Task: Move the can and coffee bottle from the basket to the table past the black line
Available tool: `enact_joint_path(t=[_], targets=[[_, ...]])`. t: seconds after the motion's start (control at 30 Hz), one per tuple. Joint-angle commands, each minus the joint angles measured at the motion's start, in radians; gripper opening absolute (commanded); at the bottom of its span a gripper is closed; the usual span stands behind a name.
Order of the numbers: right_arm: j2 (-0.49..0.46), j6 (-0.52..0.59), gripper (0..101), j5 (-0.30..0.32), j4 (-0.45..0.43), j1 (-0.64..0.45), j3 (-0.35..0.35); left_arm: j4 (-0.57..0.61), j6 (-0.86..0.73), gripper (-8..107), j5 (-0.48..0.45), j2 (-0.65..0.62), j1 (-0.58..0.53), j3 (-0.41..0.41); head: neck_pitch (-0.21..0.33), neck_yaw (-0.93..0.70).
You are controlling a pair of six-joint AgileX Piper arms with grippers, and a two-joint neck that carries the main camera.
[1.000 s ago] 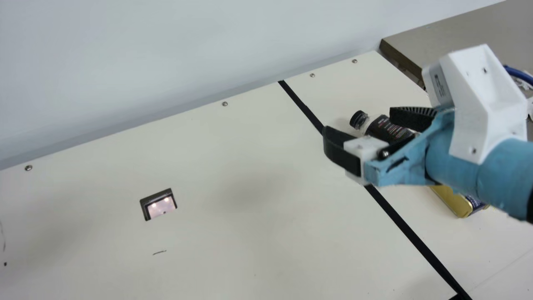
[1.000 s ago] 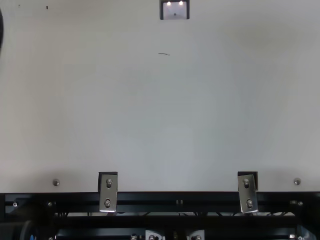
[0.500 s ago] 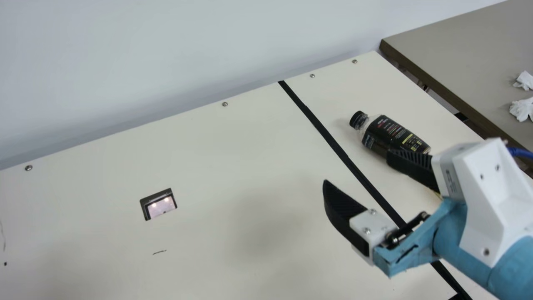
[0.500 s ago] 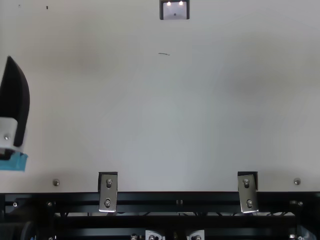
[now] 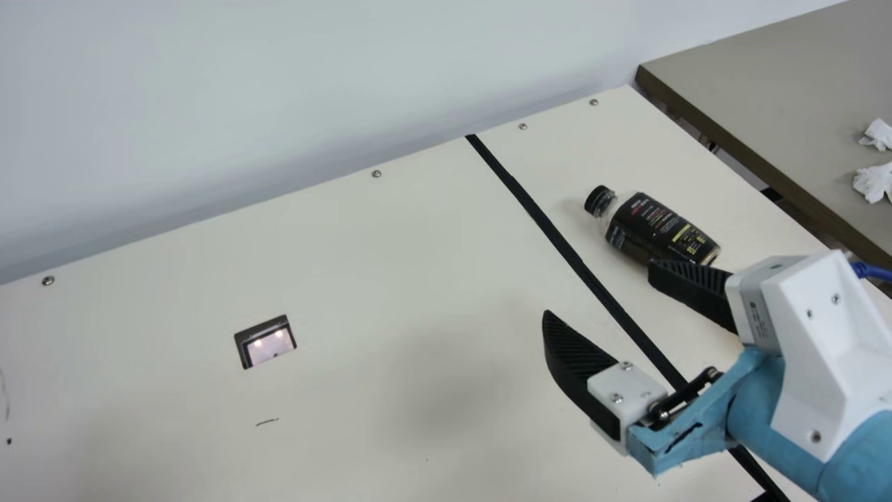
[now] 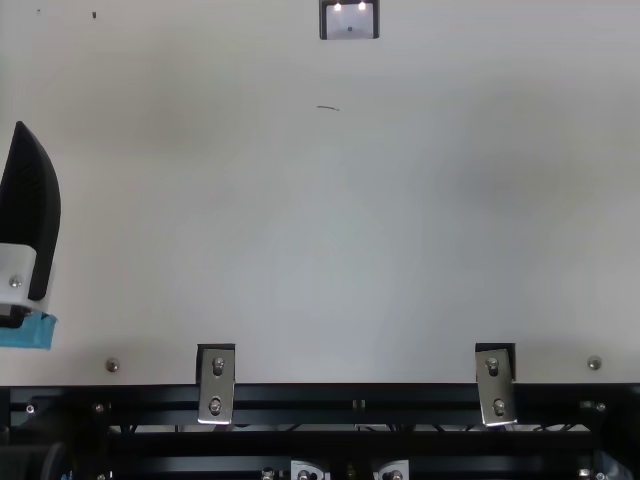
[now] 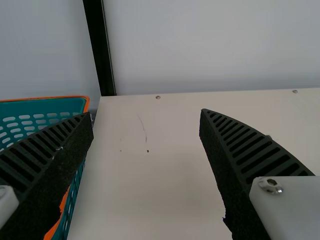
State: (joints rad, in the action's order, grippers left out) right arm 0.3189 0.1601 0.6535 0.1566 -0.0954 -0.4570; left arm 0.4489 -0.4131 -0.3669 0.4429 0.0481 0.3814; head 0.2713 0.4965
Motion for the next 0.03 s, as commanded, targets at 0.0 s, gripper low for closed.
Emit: enact_joint_path(t=[0.0], targets=[[0.0,0.0,101,0.0,0.0,0.0,0.0,0.0,0.0,90,0.0,0.0,0.0,0.0,0.019,-0.006]])
